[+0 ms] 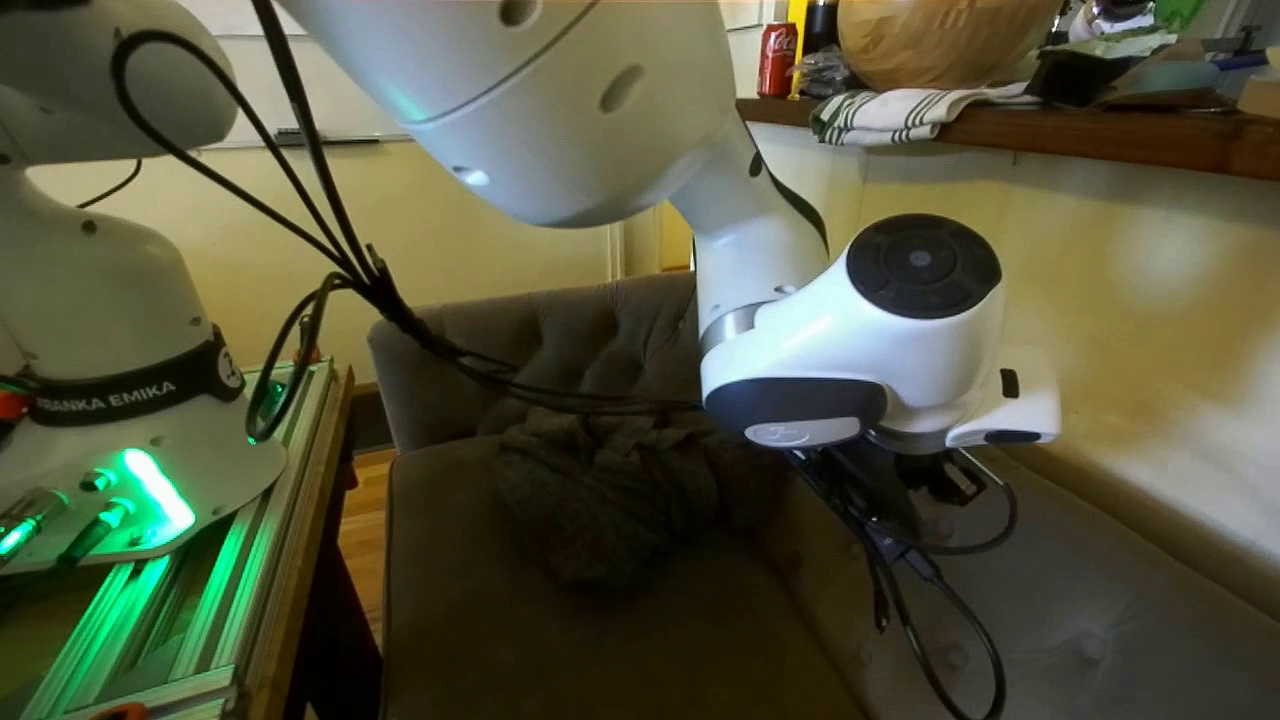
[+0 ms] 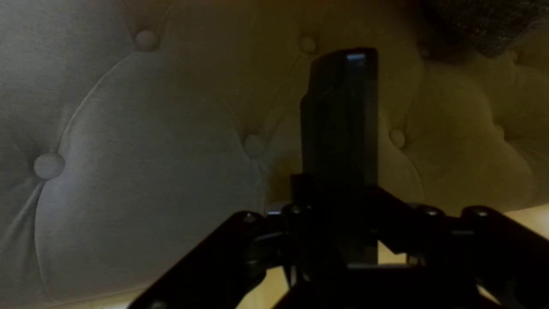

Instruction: Put the remote on the top of the sofa

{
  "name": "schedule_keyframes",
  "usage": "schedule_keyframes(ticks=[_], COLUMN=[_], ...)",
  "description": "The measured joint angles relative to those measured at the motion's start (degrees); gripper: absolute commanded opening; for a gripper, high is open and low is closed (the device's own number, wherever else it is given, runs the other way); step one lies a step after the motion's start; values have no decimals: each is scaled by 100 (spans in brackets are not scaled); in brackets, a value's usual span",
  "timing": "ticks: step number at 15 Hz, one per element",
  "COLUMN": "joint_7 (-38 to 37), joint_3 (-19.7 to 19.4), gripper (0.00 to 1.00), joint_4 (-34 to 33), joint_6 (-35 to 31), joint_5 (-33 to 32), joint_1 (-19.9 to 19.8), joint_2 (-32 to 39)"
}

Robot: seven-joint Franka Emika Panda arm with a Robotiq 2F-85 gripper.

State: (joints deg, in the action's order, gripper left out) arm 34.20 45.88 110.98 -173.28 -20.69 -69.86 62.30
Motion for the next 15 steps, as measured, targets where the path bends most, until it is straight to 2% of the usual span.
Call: schedule_keyframes(ticks=[2, 8, 15], joint_7=[8, 13, 38], joint_3=[112, 882, 1461], gripper=[9, 9, 9], joint_4=[-31, -436, -1221], joint_6=[-70, -130, 374], joint_5=[68, 200, 324], joint_1=[-32, -14, 283], joint_2=[126, 942, 1767])
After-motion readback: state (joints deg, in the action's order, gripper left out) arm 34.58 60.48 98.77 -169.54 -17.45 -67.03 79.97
